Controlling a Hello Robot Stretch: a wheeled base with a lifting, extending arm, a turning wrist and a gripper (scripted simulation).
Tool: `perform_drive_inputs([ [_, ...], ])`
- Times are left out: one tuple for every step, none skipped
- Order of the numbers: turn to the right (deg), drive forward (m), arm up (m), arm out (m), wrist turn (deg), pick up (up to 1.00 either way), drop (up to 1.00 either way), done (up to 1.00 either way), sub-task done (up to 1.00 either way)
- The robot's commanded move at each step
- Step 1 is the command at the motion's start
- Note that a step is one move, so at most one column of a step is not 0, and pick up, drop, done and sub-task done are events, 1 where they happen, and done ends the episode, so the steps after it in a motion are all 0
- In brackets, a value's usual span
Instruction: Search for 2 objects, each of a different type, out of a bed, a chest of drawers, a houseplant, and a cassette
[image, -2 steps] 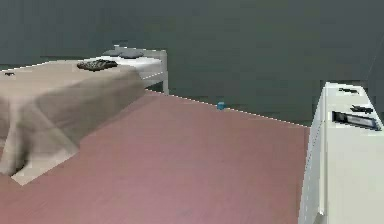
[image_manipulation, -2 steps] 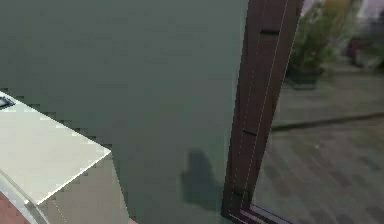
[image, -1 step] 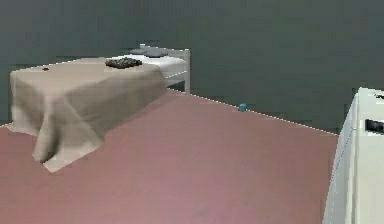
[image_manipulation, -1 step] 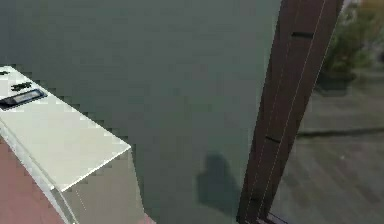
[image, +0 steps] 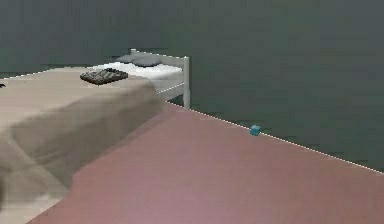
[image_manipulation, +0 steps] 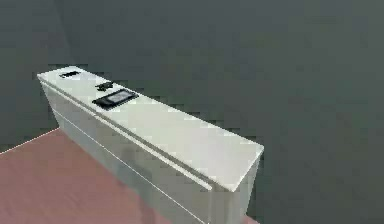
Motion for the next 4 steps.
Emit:
perform_drive_inputs([
  [33.0,0.00,0.00,0.00,0.0,0.00,0.00,0.00,0.00],
  [0.0,0.90,0.00,0.00,0.0,0.00,0.00,0.00,0.00],
  [45.0,0.00,0.00,0.00,0.0,0.00,0.00,0.00,0.00],
  [12.0,0.00,0.00,0.00,0.0,0.00,0.00,0.00,0.00],
])
